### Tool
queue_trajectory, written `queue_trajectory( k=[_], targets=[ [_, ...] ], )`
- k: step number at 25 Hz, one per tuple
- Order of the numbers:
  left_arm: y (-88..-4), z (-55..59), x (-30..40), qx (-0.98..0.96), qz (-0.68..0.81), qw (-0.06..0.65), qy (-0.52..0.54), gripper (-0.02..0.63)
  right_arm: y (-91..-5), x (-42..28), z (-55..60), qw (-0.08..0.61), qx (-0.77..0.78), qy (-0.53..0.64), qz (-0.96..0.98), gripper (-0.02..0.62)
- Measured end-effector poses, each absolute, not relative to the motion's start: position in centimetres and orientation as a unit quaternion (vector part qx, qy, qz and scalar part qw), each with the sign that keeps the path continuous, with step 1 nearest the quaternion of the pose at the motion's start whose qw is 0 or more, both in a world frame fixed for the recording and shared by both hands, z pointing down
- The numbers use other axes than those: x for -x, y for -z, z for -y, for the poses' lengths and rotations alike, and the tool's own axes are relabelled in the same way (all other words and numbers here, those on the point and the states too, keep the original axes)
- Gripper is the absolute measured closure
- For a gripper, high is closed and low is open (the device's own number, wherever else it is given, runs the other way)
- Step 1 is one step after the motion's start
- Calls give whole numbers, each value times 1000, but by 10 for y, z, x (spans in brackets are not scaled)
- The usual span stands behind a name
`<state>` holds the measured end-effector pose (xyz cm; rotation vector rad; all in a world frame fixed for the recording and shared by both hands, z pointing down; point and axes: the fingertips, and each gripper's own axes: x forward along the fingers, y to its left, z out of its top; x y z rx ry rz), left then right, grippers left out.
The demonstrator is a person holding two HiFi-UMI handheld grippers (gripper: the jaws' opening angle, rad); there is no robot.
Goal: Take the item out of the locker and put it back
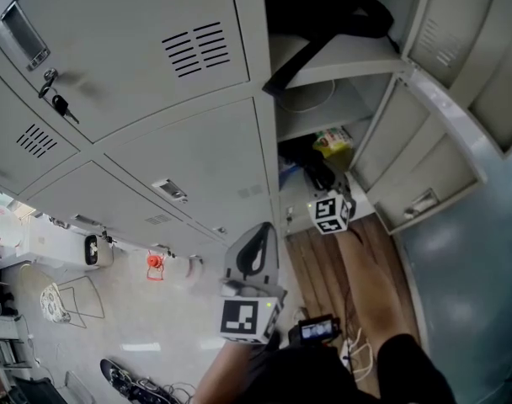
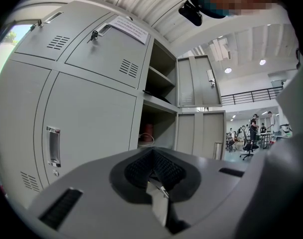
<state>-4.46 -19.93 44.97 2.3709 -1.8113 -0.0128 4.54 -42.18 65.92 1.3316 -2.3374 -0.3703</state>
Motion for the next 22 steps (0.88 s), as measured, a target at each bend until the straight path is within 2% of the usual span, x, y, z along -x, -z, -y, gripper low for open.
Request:
queue_trajectory(
  k=[8, 12, 14, 22],
  targets=[
    [-454, 196, 46, -790, 608, 81, 3, 614, -631, -47, 448, 268, -394, 278, 834, 417],
    [-453, 193, 48, -789, 609, 79, 2, 614, -644, -72, 470, 250, -401, 147, 869, 402],
    [-454, 191, 49, -788, 611, 79, 2, 614, -667, -79, 469, 263, -401, 91, 873, 400],
    [-458, 186, 50, -785, 614, 80, -6, 614, -701, -78, 461, 269, -421, 34, 866, 382]
  ],
)
